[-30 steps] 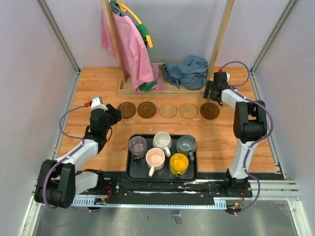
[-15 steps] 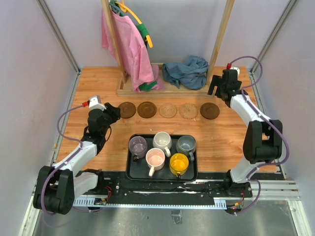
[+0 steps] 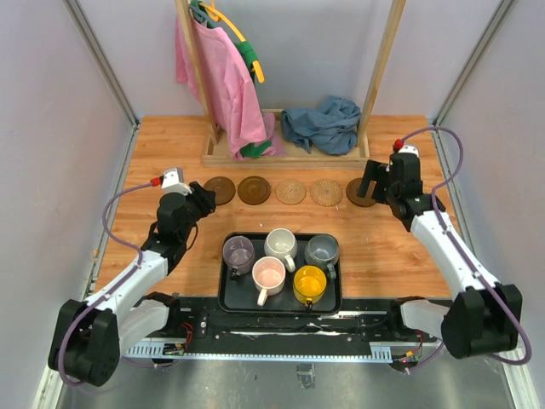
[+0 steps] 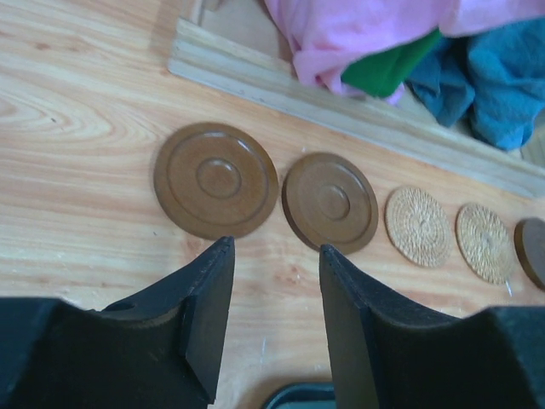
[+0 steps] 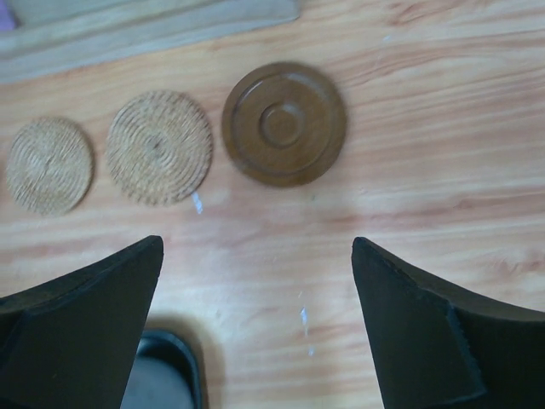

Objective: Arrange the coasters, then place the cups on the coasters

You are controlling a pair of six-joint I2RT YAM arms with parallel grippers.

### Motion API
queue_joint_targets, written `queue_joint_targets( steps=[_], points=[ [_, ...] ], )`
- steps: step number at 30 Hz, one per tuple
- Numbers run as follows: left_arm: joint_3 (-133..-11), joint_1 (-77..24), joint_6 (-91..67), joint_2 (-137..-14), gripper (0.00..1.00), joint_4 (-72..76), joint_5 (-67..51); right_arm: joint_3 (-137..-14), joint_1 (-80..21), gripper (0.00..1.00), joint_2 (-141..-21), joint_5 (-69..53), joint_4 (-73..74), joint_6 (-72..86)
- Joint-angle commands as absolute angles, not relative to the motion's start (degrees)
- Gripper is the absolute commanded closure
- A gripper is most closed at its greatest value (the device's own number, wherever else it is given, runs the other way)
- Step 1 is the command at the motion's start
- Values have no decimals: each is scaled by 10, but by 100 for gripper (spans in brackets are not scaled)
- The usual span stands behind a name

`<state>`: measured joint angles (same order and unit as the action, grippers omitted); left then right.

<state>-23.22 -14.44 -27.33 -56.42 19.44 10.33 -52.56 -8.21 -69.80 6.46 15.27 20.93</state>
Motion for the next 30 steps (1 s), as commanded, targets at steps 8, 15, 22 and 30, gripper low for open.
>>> queue_joint_targets(
  steps=[8,15,22,30],
  points=[
    [-236,-208,-260,-549,43,135,138,-472,-246,11,-529,34,318,223],
    [-233,-237,-257,-534,20,116,140,-431,-285,16,-446,-10,373,251],
    [-222,-249,-265,-512,0,112,148,-394,-318,19,-418,-46,402,270],
    [-223,-256,-274,-525,0,107,135,-378,-390,22,-431,-22,398,293]
  ],
)
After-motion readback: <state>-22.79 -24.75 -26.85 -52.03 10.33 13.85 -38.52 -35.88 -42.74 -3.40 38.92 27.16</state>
